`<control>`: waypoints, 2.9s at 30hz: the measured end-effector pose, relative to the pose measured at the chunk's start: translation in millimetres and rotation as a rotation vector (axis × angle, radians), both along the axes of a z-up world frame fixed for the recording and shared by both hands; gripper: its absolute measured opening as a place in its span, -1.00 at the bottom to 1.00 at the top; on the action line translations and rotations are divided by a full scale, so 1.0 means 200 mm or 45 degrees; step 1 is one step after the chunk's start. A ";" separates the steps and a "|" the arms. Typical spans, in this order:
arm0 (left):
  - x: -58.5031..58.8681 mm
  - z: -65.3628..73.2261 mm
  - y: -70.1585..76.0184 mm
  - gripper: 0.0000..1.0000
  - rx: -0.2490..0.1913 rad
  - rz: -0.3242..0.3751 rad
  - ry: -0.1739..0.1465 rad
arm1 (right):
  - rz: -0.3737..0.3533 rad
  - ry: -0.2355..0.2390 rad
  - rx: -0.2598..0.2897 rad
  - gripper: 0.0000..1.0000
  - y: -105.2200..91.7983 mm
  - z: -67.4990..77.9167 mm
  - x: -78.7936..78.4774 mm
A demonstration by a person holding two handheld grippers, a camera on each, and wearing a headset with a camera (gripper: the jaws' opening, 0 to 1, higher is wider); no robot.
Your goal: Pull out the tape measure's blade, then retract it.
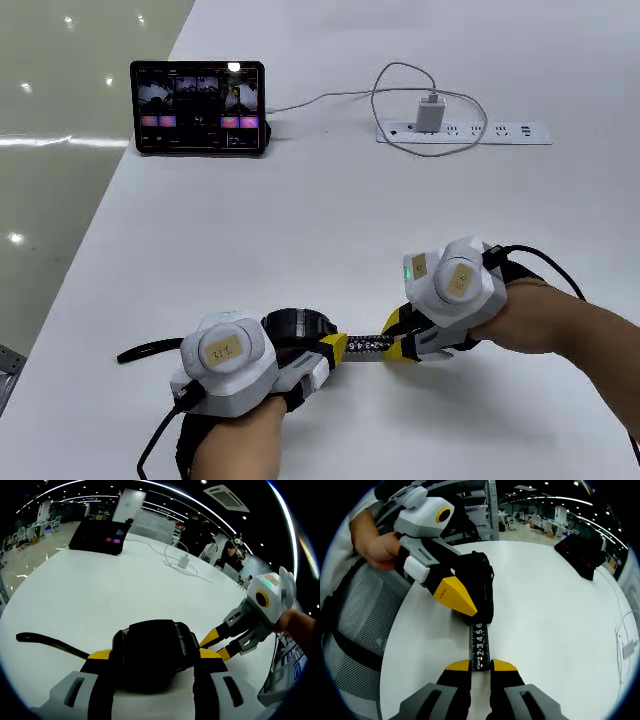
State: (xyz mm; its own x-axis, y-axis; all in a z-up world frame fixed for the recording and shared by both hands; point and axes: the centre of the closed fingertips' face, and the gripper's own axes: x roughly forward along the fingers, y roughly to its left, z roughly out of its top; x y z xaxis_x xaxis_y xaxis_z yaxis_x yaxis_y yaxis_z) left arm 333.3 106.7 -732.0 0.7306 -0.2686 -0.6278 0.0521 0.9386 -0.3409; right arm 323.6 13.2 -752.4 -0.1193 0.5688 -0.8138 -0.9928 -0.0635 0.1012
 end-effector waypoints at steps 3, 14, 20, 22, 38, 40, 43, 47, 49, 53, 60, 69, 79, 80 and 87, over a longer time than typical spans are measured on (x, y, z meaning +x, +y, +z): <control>0.00 0.00 0.00 0.18 -0.002 0.001 0.000 | 0.001 0.002 0.008 -0.80 0.02 0.00 0.00; 0.00 0.00 0.00 0.18 -0.008 0.005 0.000 | 0.013 0.003 0.040 -0.80 0.10 0.00 -0.01; 0.00 0.00 0.00 0.18 -0.011 0.006 0.000 | 0.022 0.002 0.054 -0.80 0.15 0.00 -0.02; 0.00 0.00 0.00 0.18 -0.012 0.007 -0.001 | 0.023 0.004 0.059 -0.80 0.16 0.00 -0.02; 0.00 0.00 0.00 0.19 -0.022 0.014 -0.007 | 0.043 0.006 0.083 -0.80 0.24 0.01 -0.03; 0.00 0.00 0.00 0.19 -0.022 0.014 -0.005 | 0.043 0.003 0.082 -0.79 0.24 0.01 -0.03; 0.00 0.00 0.00 0.20 -0.023 0.017 0.002 | 0.040 0.002 0.082 -0.79 0.24 0.01 -0.02; 0.00 0.00 0.00 0.20 -0.031 0.017 0.011 | 0.030 0.002 0.080 -0.78 0.24 0.01 -0.02; 0.00 0.00 0.00 0.21 -0.026 0.017 0.007 | 0.023 0.000 0.077 -0.77 0.24 0.01 -0.02; 0.00 0.00 0.00 0.22 -0.024 -0.002 0.005 | 0.008 0.001 0.069 -0.76 0.24 0.01 -0.02; -0.01 0.01 -0.01 0.23 -0.026 -0.021 0.004 | -0.021 0.014 0.085 -0.61 0.24 0.02 -0.03; 0.00 0.01 -0.01 0.24 -0.012 -0.047 -0.003 | -0.043 0.018 0.095 -0.58 0.22 0.04 -0.02; 0.00 0.02 -0.01 0.32 0.023 -0.083 -0.020 | -0.099 0.035 0.108 -0.48 0.21 0.07 -0.02; 0.00 0.02 -0.01 0.31 0.020 -0.082 -0.020 | -0.101 0.031 0.107 -0.48 0.21 0.07 -0.02; -0.01 0.05 -0.01 0.35 0.043 -0.120 -0.037 | -0.161 0.019 0.148 -0.38 0.17 0.12 -0.03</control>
